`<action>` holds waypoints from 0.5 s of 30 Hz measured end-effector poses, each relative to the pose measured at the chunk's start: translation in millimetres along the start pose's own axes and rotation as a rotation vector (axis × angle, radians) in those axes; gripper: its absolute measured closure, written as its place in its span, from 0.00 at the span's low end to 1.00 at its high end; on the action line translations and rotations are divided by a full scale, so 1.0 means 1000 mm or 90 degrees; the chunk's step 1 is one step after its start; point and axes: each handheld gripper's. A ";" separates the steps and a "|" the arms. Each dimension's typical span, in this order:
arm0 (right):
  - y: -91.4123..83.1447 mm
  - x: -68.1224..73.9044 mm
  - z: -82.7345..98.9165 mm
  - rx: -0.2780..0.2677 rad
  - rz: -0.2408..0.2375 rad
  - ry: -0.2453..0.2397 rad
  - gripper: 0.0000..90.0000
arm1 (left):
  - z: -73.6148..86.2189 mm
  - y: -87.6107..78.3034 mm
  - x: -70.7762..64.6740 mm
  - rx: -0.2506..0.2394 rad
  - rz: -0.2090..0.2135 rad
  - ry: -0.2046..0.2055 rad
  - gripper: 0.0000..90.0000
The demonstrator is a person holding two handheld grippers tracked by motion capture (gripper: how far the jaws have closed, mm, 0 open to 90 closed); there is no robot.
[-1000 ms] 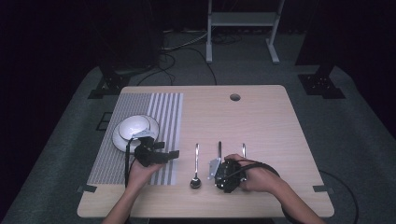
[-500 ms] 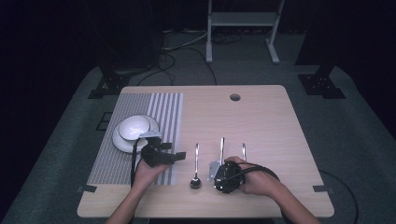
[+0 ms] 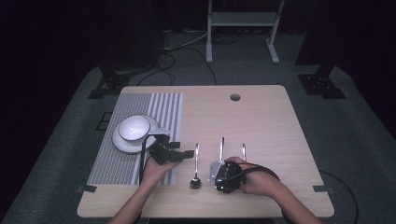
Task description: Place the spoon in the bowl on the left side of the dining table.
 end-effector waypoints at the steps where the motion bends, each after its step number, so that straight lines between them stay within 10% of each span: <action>1: 0.000 0.000 0.000 0.000 0.001 -0.002 0.52 | -0.001 0.003 -0.001 0.001 0.002 -0.001 0.04; 15: -0.001 0.003 0.000 -0.002 0.009 -0.019 0.54 | -0.018 0.046 -0.016 0.038 0.005 -0.017 0.05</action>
Point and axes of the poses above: each handheld gripper's, and its own axes: y roughly forward along the jaws, z roughly out of its underside, x roughly to its left, and after that the axes turned 2 degrees about -y, right-handed
